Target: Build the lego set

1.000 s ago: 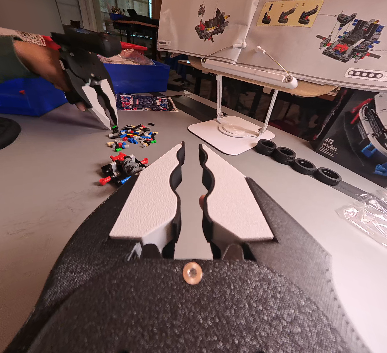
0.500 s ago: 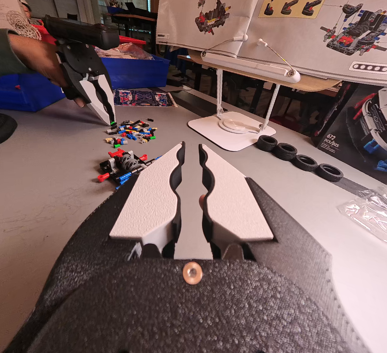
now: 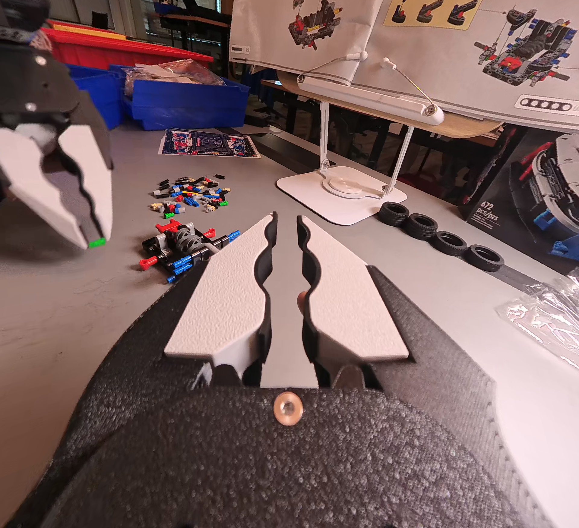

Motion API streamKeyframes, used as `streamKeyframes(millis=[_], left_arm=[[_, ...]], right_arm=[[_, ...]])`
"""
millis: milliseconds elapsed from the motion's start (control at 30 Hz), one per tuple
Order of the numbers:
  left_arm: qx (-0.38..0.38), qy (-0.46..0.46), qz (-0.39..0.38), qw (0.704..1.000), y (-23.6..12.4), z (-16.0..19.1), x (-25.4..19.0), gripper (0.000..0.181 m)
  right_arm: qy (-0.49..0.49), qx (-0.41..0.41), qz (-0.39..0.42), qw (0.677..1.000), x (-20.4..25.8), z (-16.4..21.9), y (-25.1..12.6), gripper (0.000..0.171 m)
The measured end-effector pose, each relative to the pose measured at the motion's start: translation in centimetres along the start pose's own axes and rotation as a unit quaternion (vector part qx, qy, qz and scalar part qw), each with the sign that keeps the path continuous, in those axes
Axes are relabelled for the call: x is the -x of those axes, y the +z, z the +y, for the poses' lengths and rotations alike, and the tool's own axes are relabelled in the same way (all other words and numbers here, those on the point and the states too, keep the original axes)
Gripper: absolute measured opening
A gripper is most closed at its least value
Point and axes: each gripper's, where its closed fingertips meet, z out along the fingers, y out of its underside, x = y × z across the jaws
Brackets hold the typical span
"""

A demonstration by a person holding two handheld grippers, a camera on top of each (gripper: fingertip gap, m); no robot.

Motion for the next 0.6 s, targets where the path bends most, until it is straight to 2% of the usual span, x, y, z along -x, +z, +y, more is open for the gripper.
streamKeyframes(millis=[33,167,300,400,500,600], left_arm=[[-0.002,0.008,0.004,1.000,0.8,-0.4,-0.6,0.010],[0.015,0.027,0.003,1.000,2.9,0.0,-1.4,0.010],[-0.001,0.019,0.003,1.000,3.0,0.1,-1.6,0.012],[-0.037,-0.001,0.019,0.999,1.8,-0.3,-1.6,0.025],[-0.081,-0.053,-0.008,0.995,-1.0,-0.5,1.3,0.026],[-0.067,-0.083,-0.077,0.991,-2.7,1.7,5.6,0.021]], right_arm=[[-0.001,-0.001,0.000,1.000,0.0,0.0,0.0,0.010],[-0.002,-0.002,0.004,1.000,-0.2,-0.2,-0.1,0.010],[-0.008,-0.007,0.008,1.000,-0.4,-0.6,-0.4,0.010],[-0.010,-0.009,0.007,1.000,-0.3,-0.7,-0.4,0.010],[-0.018,-0.010,0.006,1.000,-0.1,-0.8,-0.5,0.010],[-0.021,-0.008,0.004,1.000,-0.1,-0.8,-0.4,0.010]])
